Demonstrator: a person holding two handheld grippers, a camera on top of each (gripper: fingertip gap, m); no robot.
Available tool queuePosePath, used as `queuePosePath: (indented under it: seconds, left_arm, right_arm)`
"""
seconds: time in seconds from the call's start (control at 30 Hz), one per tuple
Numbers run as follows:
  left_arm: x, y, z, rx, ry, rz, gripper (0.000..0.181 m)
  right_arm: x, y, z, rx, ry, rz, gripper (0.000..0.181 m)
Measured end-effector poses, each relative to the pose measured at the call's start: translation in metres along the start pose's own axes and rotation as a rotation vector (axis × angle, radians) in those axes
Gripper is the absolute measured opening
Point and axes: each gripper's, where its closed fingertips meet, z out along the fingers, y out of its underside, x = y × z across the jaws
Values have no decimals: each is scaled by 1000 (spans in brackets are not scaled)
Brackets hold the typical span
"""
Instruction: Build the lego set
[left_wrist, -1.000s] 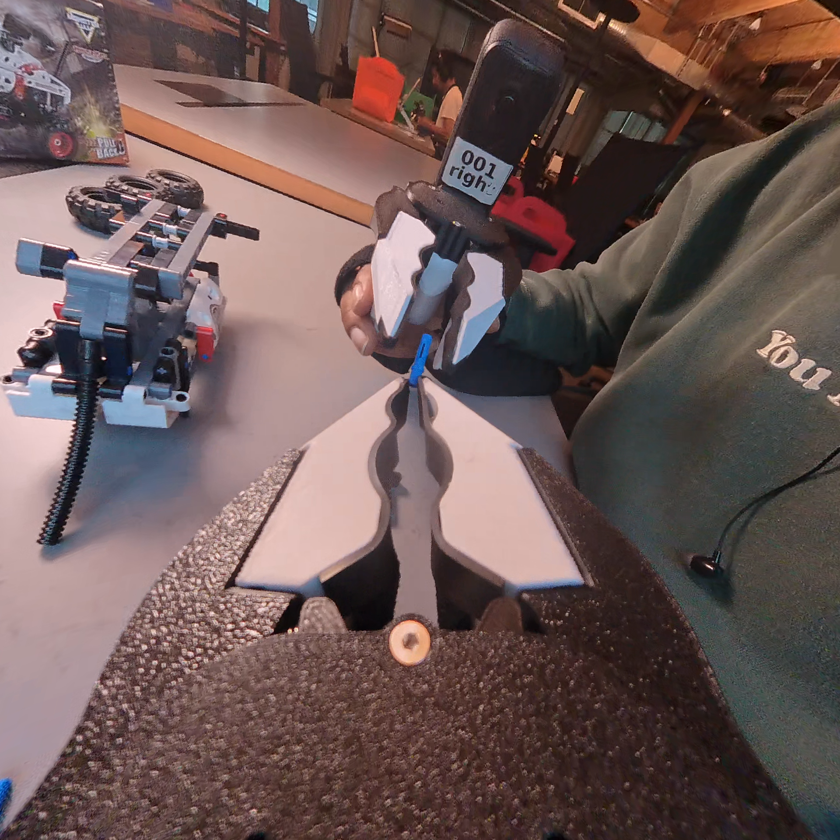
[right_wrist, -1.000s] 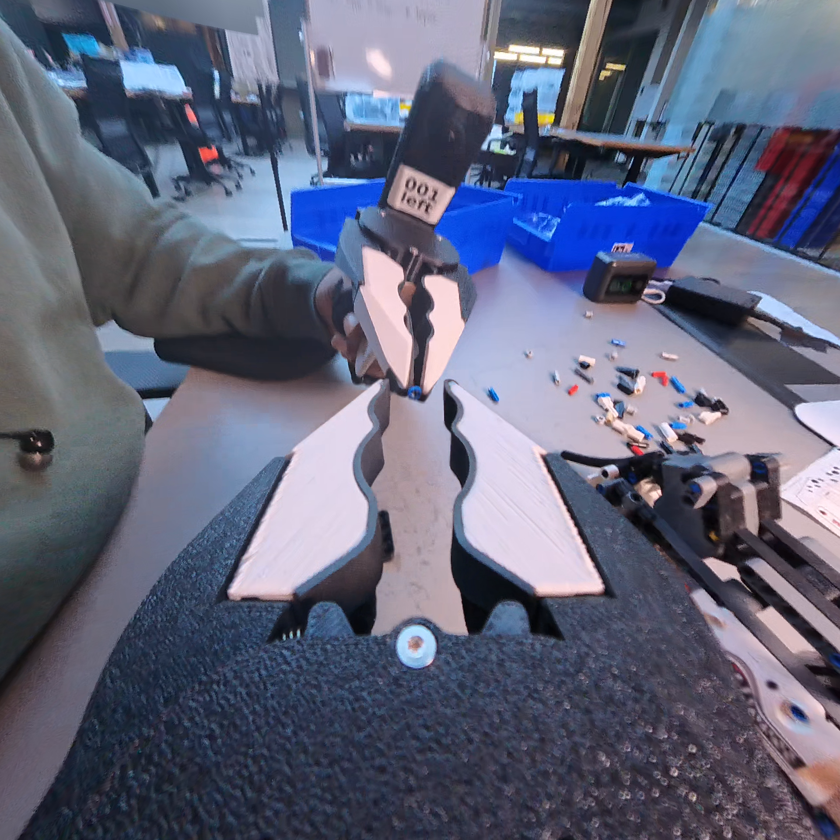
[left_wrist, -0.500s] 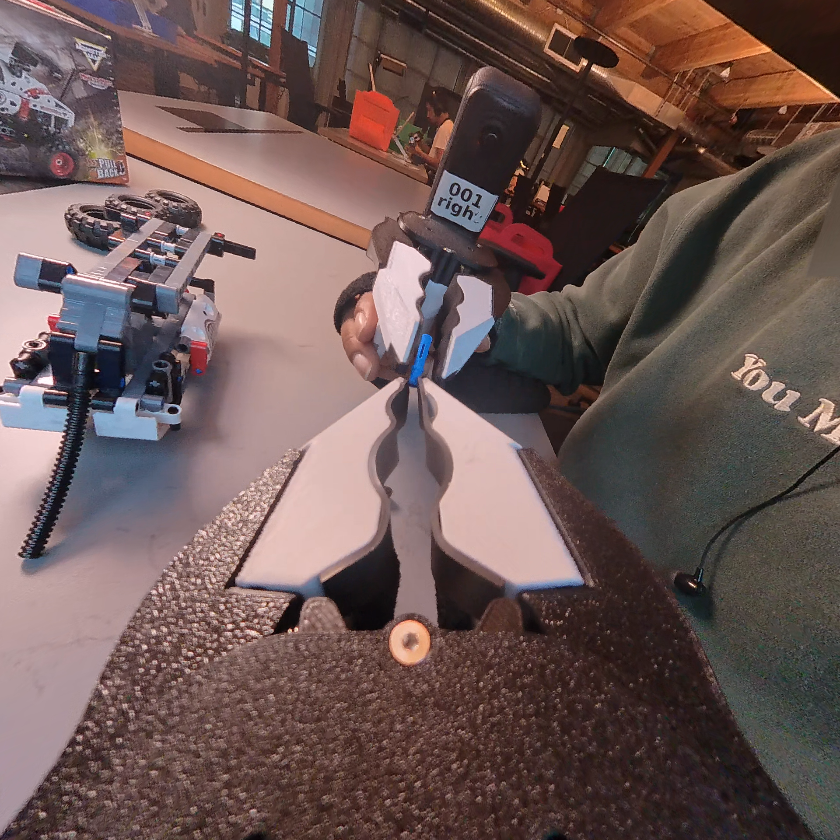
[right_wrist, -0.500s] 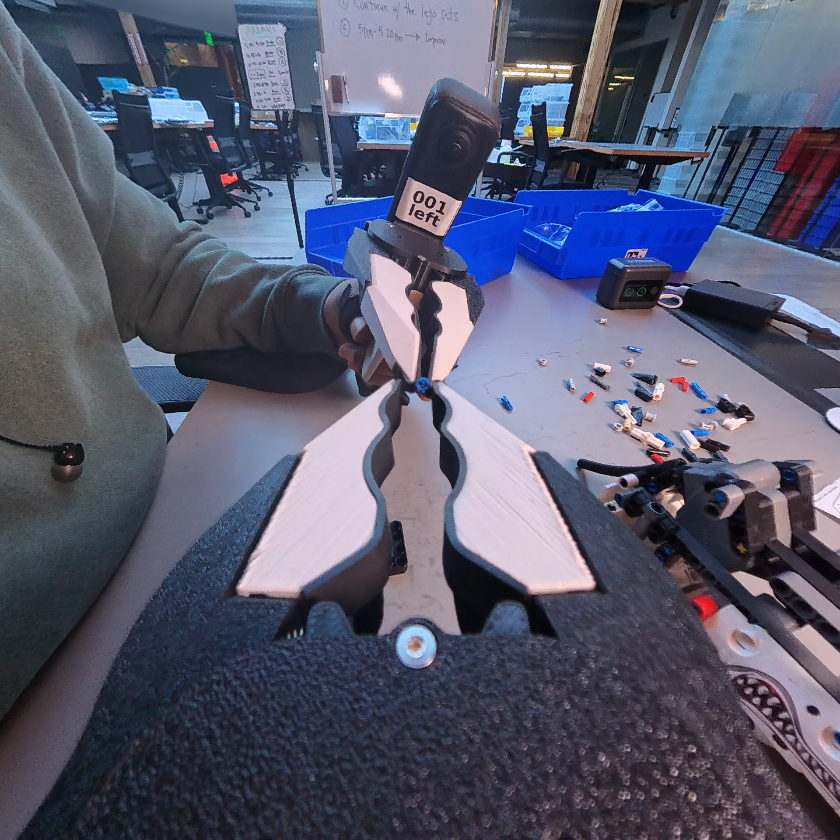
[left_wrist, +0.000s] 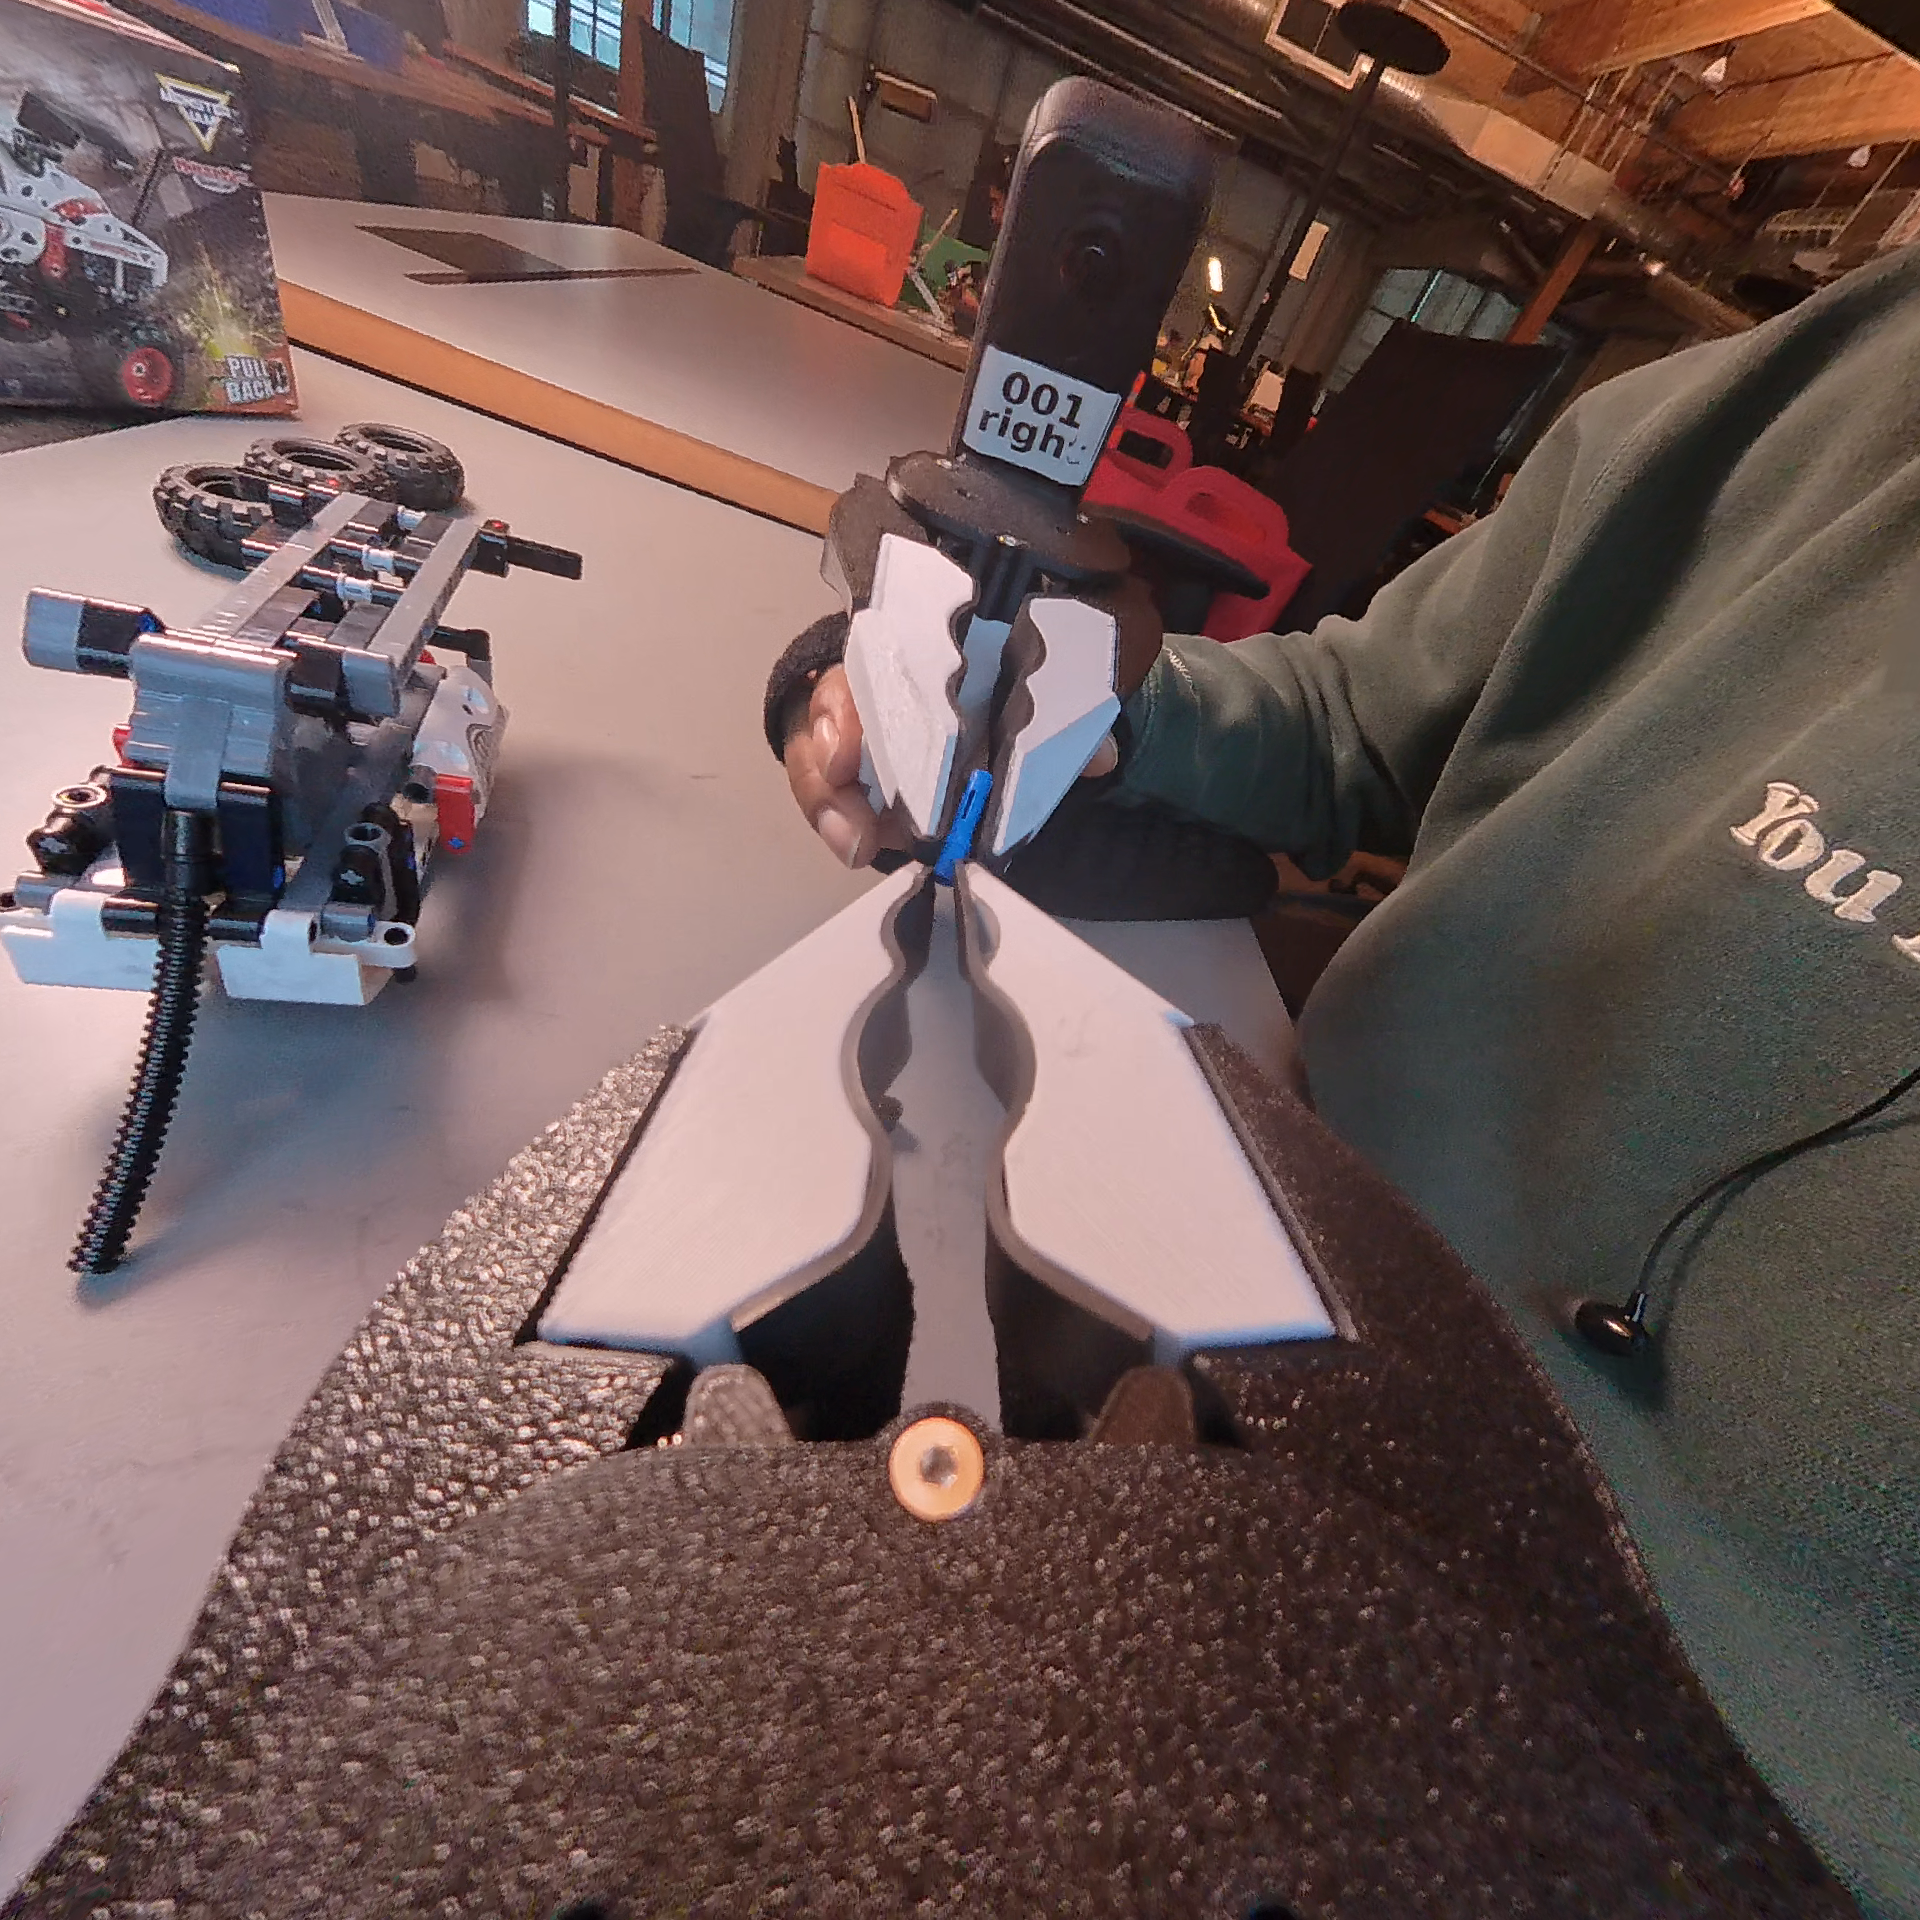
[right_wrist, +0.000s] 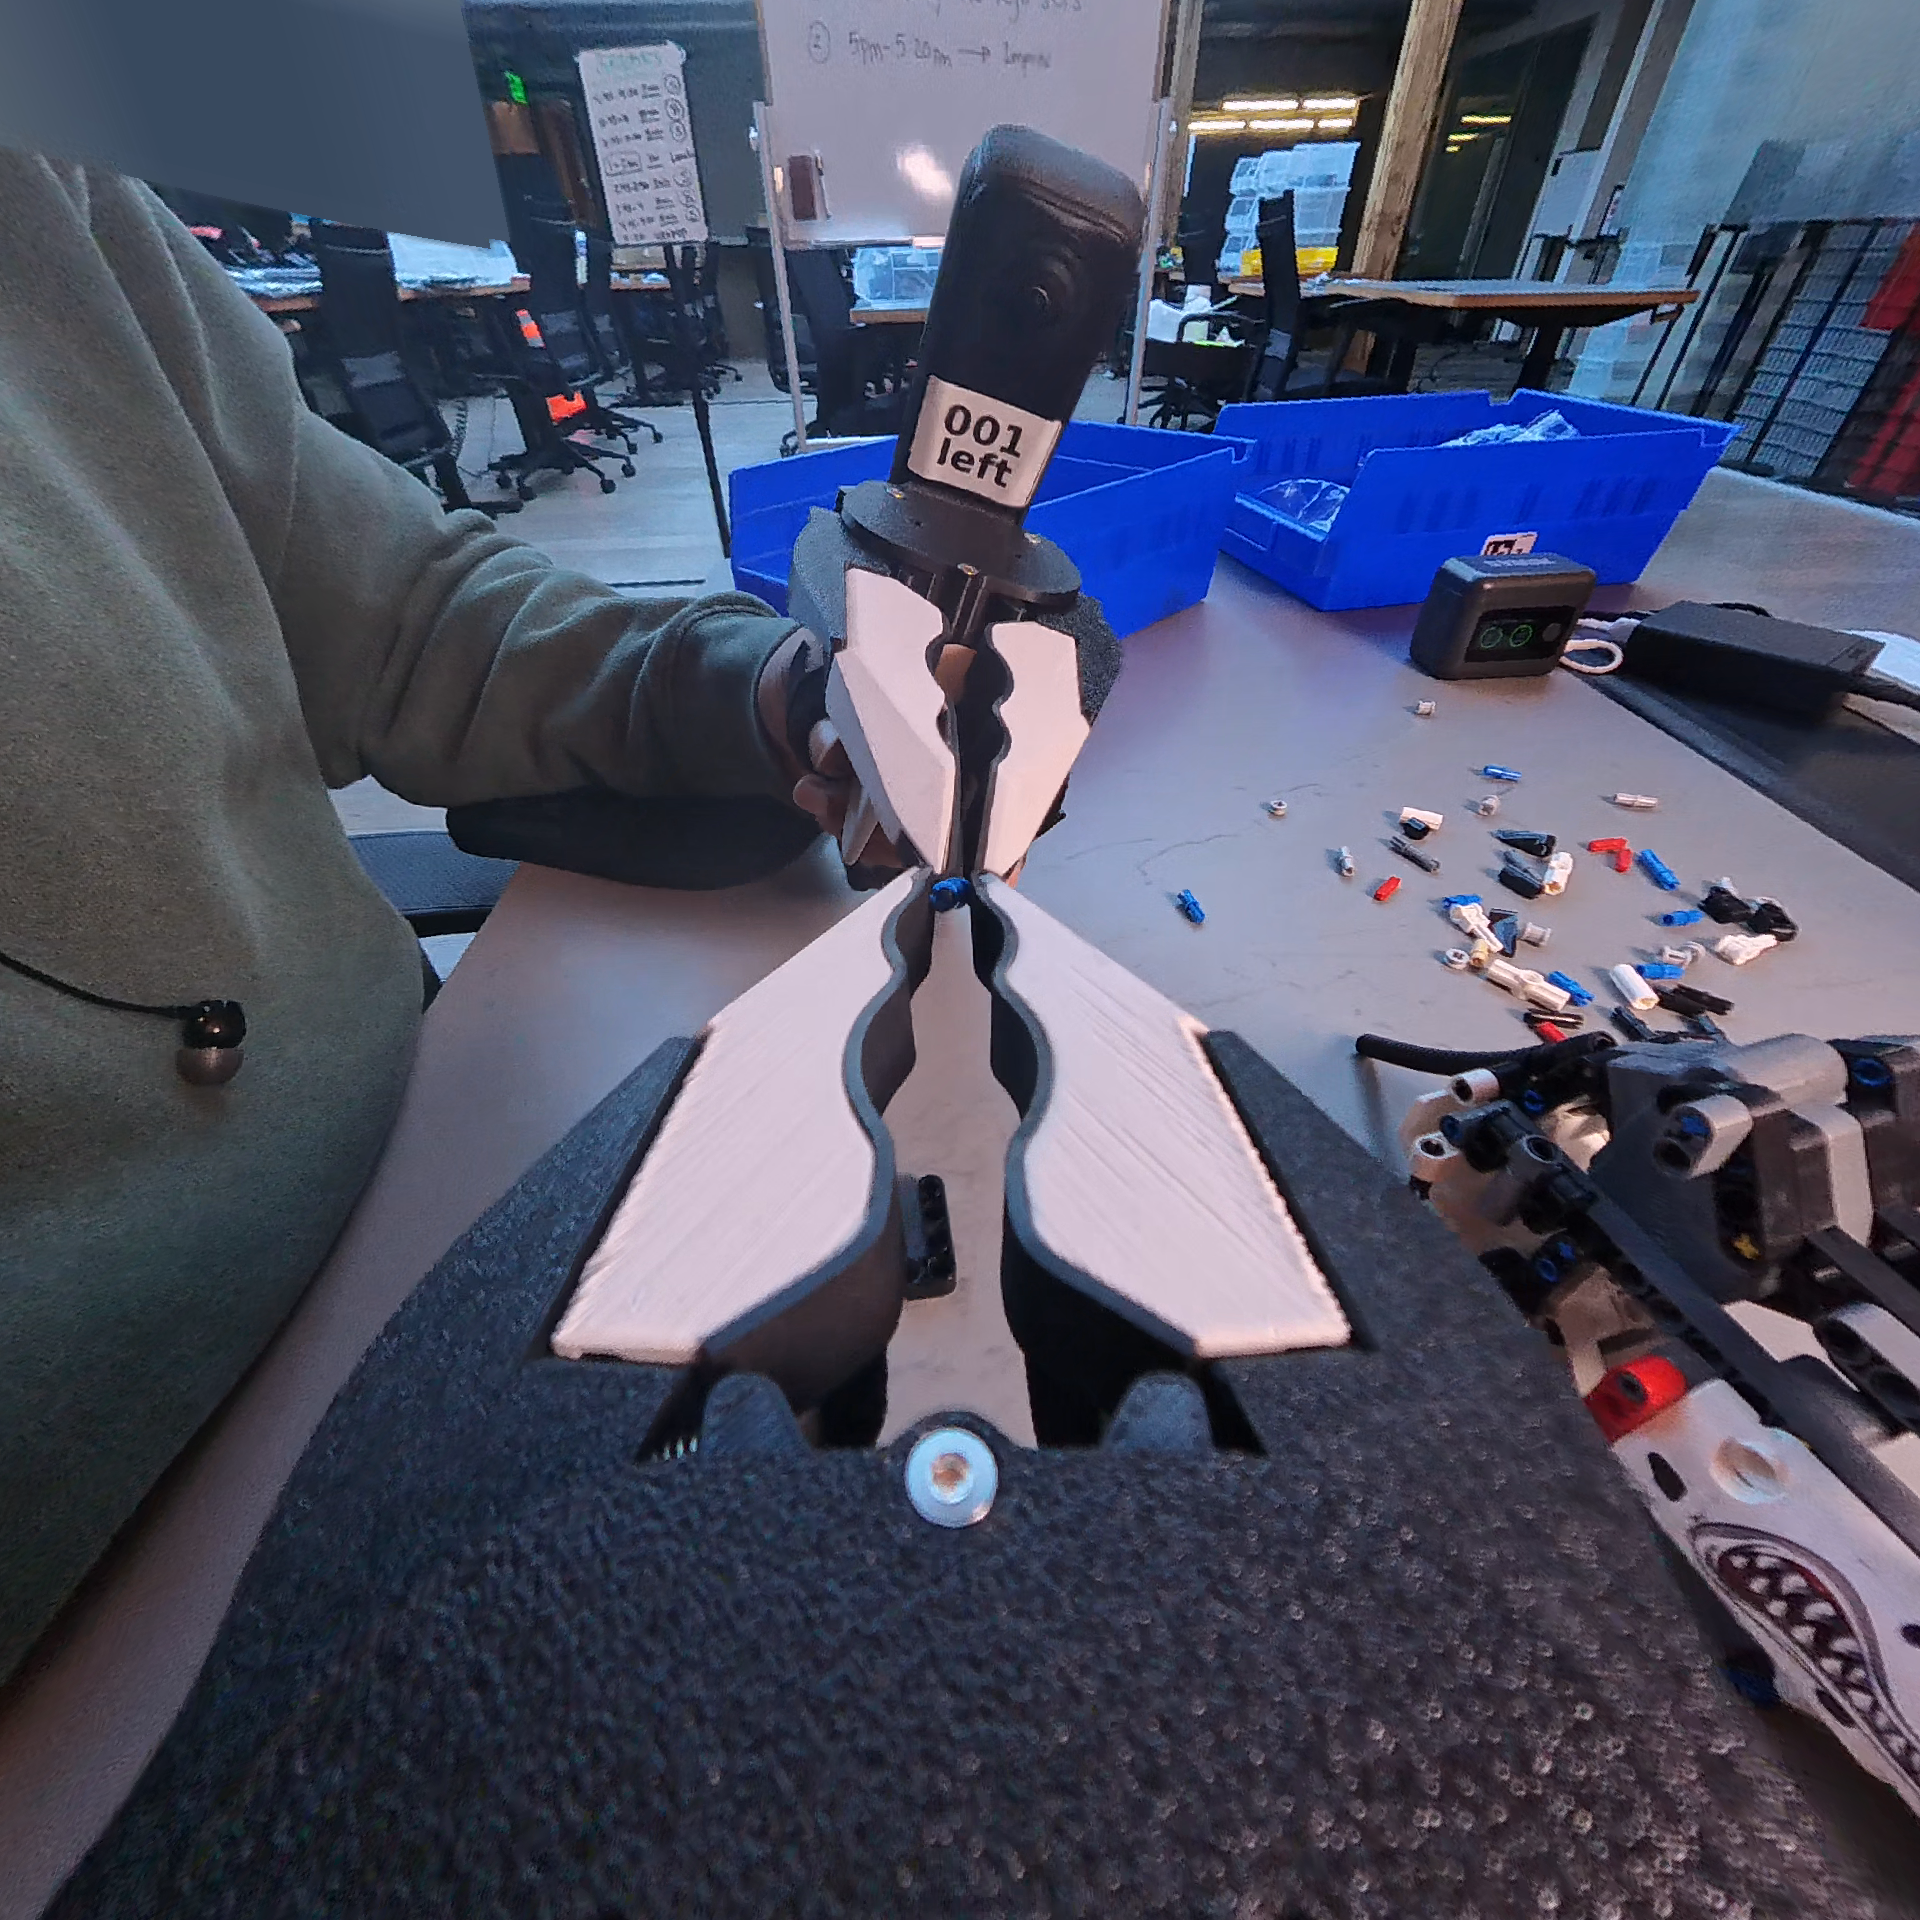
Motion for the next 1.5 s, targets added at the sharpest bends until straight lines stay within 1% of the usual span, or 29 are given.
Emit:
queuePosePath:
  seconds: [0.13, 0.27, 0.5, 0.6, 0.63, 0.7, 0.77, 0.8, 0.9, 0.97, 1.1, 1.27, 1.5]
  left_arm:
    - [0, 3, 0, -24, -19, 20, 3]
    - [1, 1, -1, -11, -9, 4, 3]
    - [3, 5, 1, -33, 4, -1, 4]
    - [-2, 16, 5, -97, -41, 27, 3]
    - [-6, 23, 6, -140, -68, 43, 6]
    - [-18, 45, 7, -271, -133, 84, 18]
    - [-20, 68, 7, -394, -148, 110, 23]
    - [-21, 77, 9, -442, -150, 117, 24]
    - [-21, 95, 14, -548, -169, 165, 24]
    - [-26, 103, 15, -596, -201, 185, 23]
    - [-29, 103, 18, -603, -234, 218, 16]
    - [-28, 103, 19, -608, -240, 235, 7]
    - [-28, 103, 20, -609, -237, 238, 7]
  right_arm:
    - [-1, 3, 0, -13, -17, 27, 6]
    - [1, 3, -1, -14, -6, 19, 7]
    - [-3, 2, -4, -26, -27, 5, 4]
    - [-2, 13, -5, -105, -34, 10, 3]
    - [-1, 18, -6, -147, -36, 12, 3]
    - [0, 36, -12, -277, -42, 5, 3]
    - [1, 60, -17, -437, -43, -3, 3]
    - [-1, 69, -18, -491, -50, -1, 3]
    - [-6, 87, -15, -606, -59, -22, 3]
    - [-7, 91, -14, -639, -62, -30, 3]
    - [-2, 99, -14, -702, -52, -42, 3]
    - [-4, 101, -11, -723, -79, -40, 3]
    - [-3, 101, -9, -793, -96, -71, 3]
